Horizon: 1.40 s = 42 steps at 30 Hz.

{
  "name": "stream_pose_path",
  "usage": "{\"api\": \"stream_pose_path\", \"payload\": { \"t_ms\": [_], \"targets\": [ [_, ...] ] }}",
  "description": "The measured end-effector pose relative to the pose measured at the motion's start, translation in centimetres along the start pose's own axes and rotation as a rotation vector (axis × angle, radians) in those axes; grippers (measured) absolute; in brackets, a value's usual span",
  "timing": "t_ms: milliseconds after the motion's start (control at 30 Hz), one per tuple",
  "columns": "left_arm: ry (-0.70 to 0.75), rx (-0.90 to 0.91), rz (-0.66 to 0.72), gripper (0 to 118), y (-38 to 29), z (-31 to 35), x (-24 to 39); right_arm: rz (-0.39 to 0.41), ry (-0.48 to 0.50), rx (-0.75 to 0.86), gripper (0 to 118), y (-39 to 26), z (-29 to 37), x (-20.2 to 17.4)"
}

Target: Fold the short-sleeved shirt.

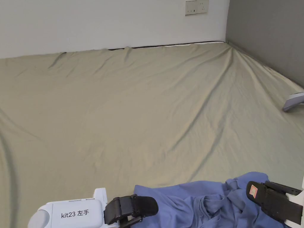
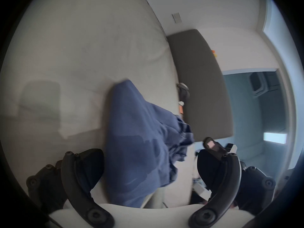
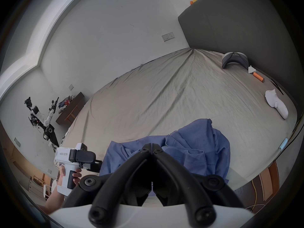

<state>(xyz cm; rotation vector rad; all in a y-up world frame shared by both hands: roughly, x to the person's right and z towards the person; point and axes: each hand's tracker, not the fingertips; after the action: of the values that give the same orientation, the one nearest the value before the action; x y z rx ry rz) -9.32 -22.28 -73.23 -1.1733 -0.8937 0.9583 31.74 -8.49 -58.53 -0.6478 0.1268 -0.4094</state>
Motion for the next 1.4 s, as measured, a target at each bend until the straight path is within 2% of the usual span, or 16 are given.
{"api": "stream_pose_path", "payload": {
  "t_ms": [133, 167, 200, 233, 333, 400, 433, 500, 633, 700, 767, 933, 1000, 1200, 1267, 1400],
  "targets": [
    [-0.083, -0.002, 0.019, 111, 0.7, -2.4, -0.3, -0.005, -0.008, -0.007, 0, 0.0, -0.1, 0.4],
    [-0.053, 0.002, 0.021, 99, 1.0, -3.0, -0.1, -0.011, -0.006, -0.010, 0, 0.0, -0.2, 0.5],
    [-0.018, 0.012, 0.056, 67, 1.1, -3.3, 0.2, -0.019, -0.007, -0.013, 0, 0.0, -0.4, 0.6],
    [0.026, 0.032, 0.089, 15, 1.2, -3.1, 0.6, -0.022, -0.012, -0.017, 0, 0.0, -0.6, 0.6],
    [0.298, -0.001, 0.013, 14, 1.3, -2.9, 1.2, -0.003, -0.019, -0.037, 0, 0.1, -0.6, 0.4],
    [0.242, -0.009, -0.079, 14, 0.9, -1.7, 1.8, 0.000, -0.018, -0.038, 0, 0.1, -0.6, 0.2],
    [0.169, 0.007, -0.068, 14, 0.8, -1.1, 2.1, -0.004, -0.016, -0.037, 0, 0.2, -0.6, 0.2],
    [0.152, 0.014, -0.083, 14, 0.8, 0.6, 2.6, -0.015, -0.014, -0.044, 0, 0.3, -0.8, 0.3],
    [0.327, 0.018, -0.193, 14, 1.3, 4.6, 3.4, -0.013, -0.025, -0.053, 0, 0.4, -1.5, -0.4],
    [0.355, 0.044, -0.190, 14, 1.6, 7.6, 2.7, -0.005, -0.011, -0.060, 0, 0.4, -1.9, -1.0],
    [0.390, 0.123, -0.097, 14, 1.8, 11.3, 2.0, 0.006, 0.007, -0.067, 0, 0.5, -2.4, -1.6],
    [0.767, 0.219, -0.176, 14, 0.4, 18.1, 3.9, 0.033, 0.085, -0.078, 0, 0.5, -3.8, -3.5],
    [0.839, 0.231, -0.193, 14, -0.2, 18.3, 4.8, 0.037, 0.098, -0.079, 0, 0.3, -4.4, -4.1],
    [0.768, 0.218, -0.347, 15, -1.2, 14.5, 8.7, 0.065, 0.132, -0.107, 0, -0.2, -4.6, -5.0],
    [0.775, 0.215, -0.332, 15, -0.9, 12.7, 10.1, 0.060, 0.140, -0.102, 0, -0.2, -4.1, -4.6],
    [0.621, 0.199, -0.387, 15, -0.3, 8.2, 12.8, 0.017, 0.125, -0.086, 0, -0.3, -3.7, -3.5]
  ]
}}
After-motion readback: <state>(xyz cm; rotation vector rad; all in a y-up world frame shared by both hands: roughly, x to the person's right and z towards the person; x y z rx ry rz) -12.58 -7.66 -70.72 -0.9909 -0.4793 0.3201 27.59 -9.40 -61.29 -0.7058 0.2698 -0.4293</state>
